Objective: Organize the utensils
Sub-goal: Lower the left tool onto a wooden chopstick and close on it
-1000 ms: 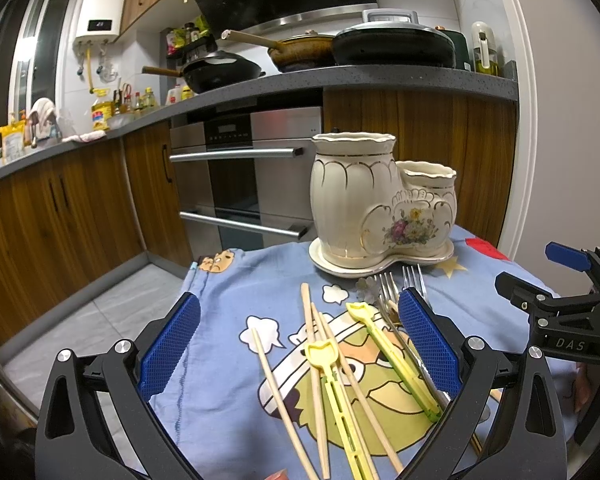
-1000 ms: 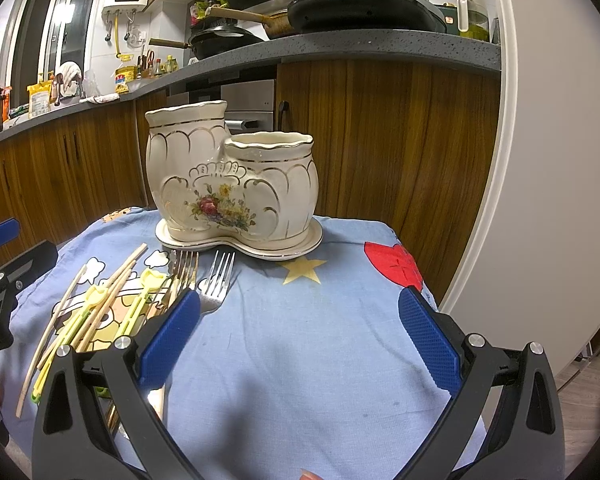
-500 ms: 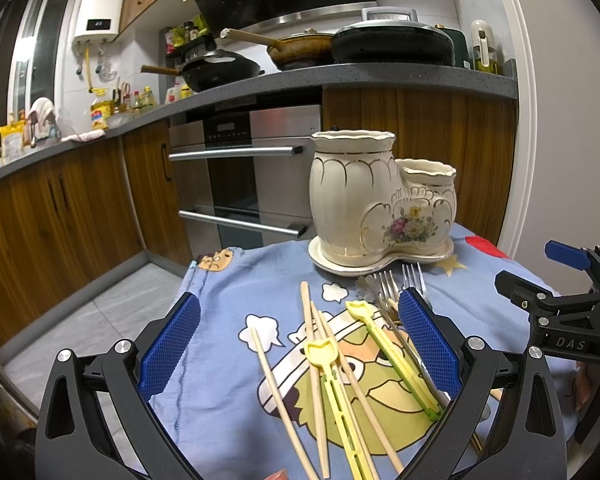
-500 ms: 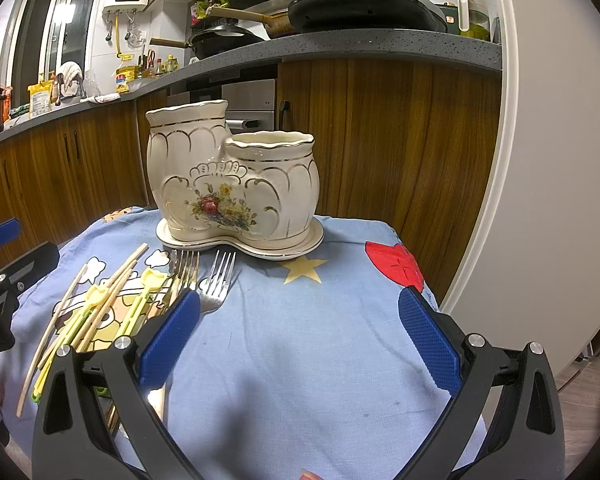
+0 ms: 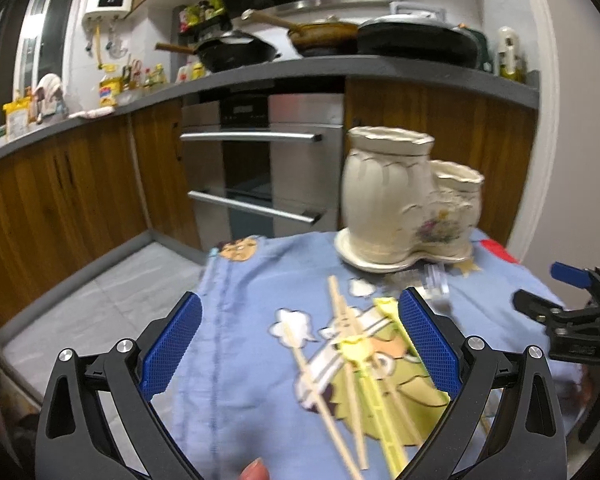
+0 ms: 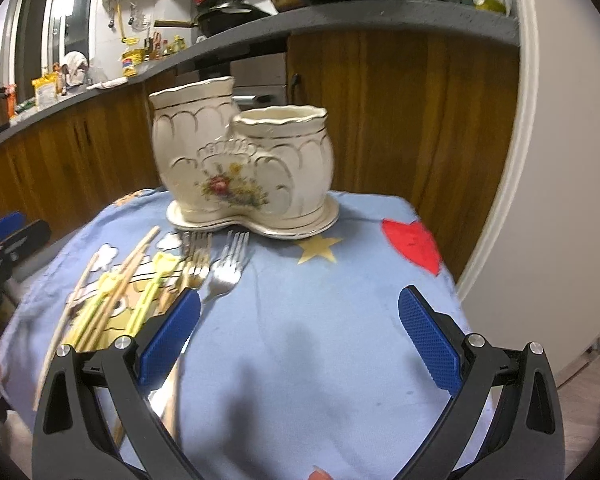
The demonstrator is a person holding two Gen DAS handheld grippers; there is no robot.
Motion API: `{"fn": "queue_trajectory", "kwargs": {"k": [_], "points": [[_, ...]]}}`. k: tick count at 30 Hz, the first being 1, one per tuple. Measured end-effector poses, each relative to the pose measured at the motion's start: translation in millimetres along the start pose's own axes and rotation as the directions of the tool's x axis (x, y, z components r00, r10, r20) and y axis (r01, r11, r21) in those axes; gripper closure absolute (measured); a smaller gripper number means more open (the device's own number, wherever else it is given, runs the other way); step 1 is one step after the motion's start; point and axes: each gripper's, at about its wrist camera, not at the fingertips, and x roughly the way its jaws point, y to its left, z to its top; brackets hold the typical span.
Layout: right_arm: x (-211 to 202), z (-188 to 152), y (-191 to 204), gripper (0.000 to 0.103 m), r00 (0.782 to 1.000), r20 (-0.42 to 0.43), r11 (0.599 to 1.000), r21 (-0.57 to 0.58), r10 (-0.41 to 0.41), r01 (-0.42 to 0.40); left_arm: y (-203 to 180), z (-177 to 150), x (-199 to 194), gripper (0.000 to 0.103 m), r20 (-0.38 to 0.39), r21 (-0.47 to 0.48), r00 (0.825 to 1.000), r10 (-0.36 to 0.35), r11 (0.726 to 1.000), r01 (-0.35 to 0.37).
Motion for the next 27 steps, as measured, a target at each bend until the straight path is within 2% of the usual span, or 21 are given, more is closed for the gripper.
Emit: {"fn": "queue_trajectory", "kwargs": {"k": [3,7,9,14,15,17,19,23,26,27], "points": [[-0.2,-0.1,5.0,0.005,0.999,-0.003,0.999,-0.040,0.034,-0.034,7.8,0.3,4.1,0.006,-0.044,-0.010,0.999,0.011,1.000,-0.011],[-3.6,-0.8,14.8,0.005,0.997,-0.012,0.993,-0.089,0.077,-0.077,5.6,-5.3,9.3,0.007,-0.116,0.016,0.993,-0.010,1.000,0.012],[-4.8,0.0,18.5,0.009,0.995,-0.019,0.989,-0.105,0.101,-0.103,1.5,-8.1,12.1,0.007,-0.145,0.041,0.989,-0.004,0.999,0.011],[-4.8,1.5,22.7,0.012,0.994,-0.037,0.985,-0.133,0.102,-0.106,-2.1,-13.6,16.9,0.008,-0.215,0.057,0.976,0.011,0.998,0.001],[-4.4,2.2,21.5,0.015,0.993,-0.042,0.986,-0.127,0.106,-0.111,-1.2,-14.7,17.4,0.009,-0.229,0.051,0.973,0.011,0.999,0.001],[-1.0,4.0,18.6,0.017,0.991,-0.058,0.985,-0.116,0.123,-0.129,0.4,-17.4,19.3,0.017,-0.262,0.036,0.965,0.008,0.999,0.001],[2.3,5.0,17.1,0.018,0.986,-0.071,0.981,-0.113,0.150,-0.158,1.3,-20.0,20.6,0.034,-0.300,0.010,0.954,-0.008,1.000,0.012],[7.6,3.2,20.6,0.022,0.981,-0.095,0.975,-0.131,0.167,-0.179,-4.7,-20.2,18.6,0.043,-0.313,-0.014,0.950,-0.017,1.000,0.014],[17.8,4.9,21.9,0.032,0.983,-0.117,0.978,-0.132,0.145,-0.160,-14.1,-19.7,20.9,0.047,-0.320,0.015,0.947,-0.002,1.000,0.007],[20.5,6.4,21.8,0.036,0.982,-0.121,0.979,-0.125,0.143,-0.158,-15.5,-20.0,22.8,0.055,-0.325,0.017,0.946,-0.002,1.000,0.008]]}}
